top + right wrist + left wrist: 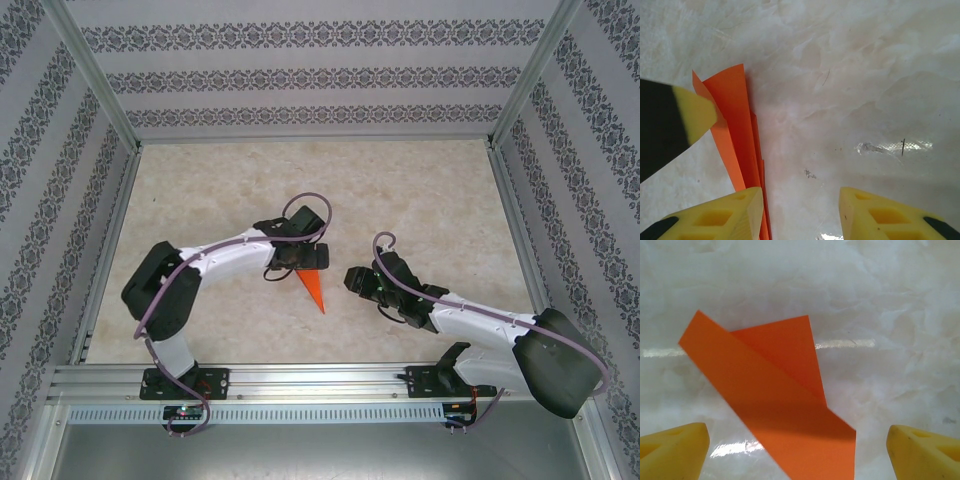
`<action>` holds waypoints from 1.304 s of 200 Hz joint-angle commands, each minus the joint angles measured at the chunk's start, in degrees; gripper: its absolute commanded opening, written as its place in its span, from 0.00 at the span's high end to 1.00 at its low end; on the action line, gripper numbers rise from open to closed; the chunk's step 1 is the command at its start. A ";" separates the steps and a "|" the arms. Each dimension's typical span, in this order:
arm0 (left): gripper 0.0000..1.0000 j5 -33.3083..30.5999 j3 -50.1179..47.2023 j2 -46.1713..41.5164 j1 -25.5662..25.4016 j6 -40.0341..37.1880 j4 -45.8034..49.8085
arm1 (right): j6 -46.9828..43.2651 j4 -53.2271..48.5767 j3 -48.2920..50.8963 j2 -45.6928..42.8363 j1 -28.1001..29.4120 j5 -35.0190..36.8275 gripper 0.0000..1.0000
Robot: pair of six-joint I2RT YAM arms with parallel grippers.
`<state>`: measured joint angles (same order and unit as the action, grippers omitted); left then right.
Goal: Fold a paper plane with a square sheet of paper (pick it up from the middle)
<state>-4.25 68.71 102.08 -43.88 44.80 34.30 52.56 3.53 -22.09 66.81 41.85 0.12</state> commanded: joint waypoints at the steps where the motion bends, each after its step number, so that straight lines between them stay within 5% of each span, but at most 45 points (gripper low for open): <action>1: 0.08 -3.85 4.45 3.34 -1.86 1.87 7.08 | 0.36 1.33 1.26 -0.78 -0.48 0.46 0.56; 42: 0.15 -4.45 6.81 6.39 -2.41 1.70 10.08 | 0.59 0.07 1.94 -2.20 -0.53 1.54 0.55; 135: 0.45 -5.41 2.13 -1.26 -2.63 -0.74 9.09 | 0.05 1.06 0.58 -0.35 -0.53 -0.14 0.53; 261: 0.88 -6.74 -7.84 -8.09 -2.53 -0.07 4.50 | -7.19 6.75 -11.91 18.78 3.33 -12.86 0.56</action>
<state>-9.58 62.57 96.90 -45.89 44.31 41.41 47.92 8.25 -31.46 82.65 44.18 -9.72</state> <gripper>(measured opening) 0.152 0.445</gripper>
